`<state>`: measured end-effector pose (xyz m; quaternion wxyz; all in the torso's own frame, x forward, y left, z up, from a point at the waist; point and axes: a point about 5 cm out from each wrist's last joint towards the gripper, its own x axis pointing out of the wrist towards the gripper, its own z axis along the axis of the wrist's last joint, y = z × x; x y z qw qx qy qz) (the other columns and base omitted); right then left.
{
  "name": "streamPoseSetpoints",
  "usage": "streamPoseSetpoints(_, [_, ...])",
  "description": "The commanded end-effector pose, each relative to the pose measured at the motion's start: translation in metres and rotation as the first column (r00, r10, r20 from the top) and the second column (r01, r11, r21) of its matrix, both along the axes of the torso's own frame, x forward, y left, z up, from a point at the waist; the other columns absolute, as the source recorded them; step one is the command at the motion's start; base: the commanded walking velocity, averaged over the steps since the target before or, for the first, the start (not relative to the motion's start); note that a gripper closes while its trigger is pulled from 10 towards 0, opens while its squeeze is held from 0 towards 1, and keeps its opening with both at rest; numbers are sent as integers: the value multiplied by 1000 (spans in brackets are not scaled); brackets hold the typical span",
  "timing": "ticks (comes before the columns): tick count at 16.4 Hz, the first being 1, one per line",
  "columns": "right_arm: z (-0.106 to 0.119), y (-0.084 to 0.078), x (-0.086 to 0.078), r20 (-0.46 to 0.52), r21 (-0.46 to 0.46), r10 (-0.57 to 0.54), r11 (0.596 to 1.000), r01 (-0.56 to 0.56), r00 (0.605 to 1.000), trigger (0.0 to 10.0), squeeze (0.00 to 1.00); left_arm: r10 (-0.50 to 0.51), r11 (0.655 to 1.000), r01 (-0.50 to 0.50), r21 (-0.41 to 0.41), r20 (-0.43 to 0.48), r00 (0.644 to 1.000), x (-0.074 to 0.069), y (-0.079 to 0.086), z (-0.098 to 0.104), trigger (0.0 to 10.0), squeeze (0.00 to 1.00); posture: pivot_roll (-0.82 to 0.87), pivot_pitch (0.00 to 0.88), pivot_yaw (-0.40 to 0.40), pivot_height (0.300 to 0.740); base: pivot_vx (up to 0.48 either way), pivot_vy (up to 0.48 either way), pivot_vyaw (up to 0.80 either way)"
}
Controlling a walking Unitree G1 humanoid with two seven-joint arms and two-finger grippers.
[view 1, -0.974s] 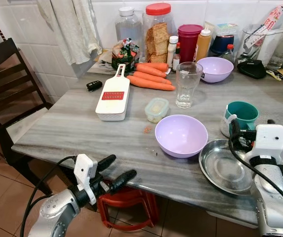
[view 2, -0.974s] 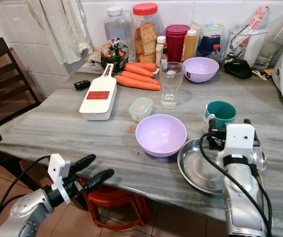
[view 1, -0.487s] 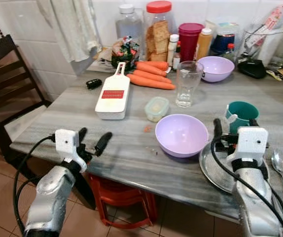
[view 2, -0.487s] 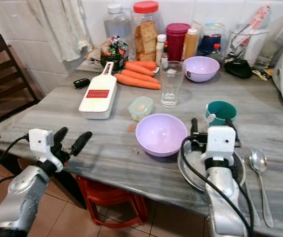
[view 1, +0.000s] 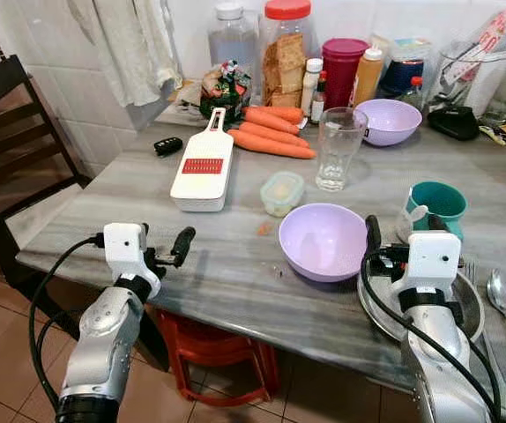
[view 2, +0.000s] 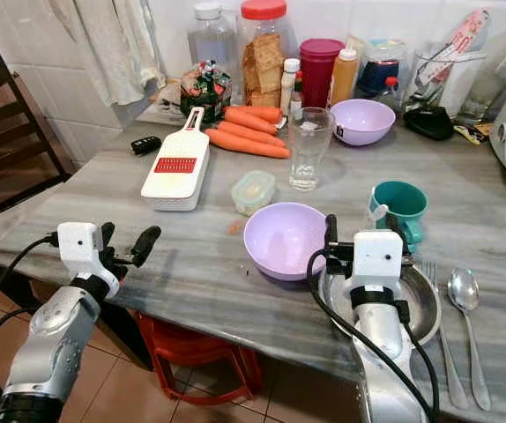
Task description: Setting the table
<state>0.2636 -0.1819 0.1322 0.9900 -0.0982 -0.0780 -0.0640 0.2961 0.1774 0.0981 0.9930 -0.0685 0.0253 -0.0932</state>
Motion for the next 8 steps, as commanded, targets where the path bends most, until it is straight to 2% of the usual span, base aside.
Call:
streamPoseSetpoints(1, [8, 3, 0, 35, -32, 5, 999, -4, 999, 10000, 0, 14, 1000, -14, 17, -4, 1000, 2, 2, 0, 10000, 0, -40, 0, 79, 740, 0, 0, 800])
streamPoseSetpoints(8, [16, 10, 1, 76, -75, 29, 997, -23, 997, 10000, 0, 51, 999, -51, 14, 24, 998, 9, 6, 6, 10000, 0, -34, 0, 83, 740, 0, 0, 800])
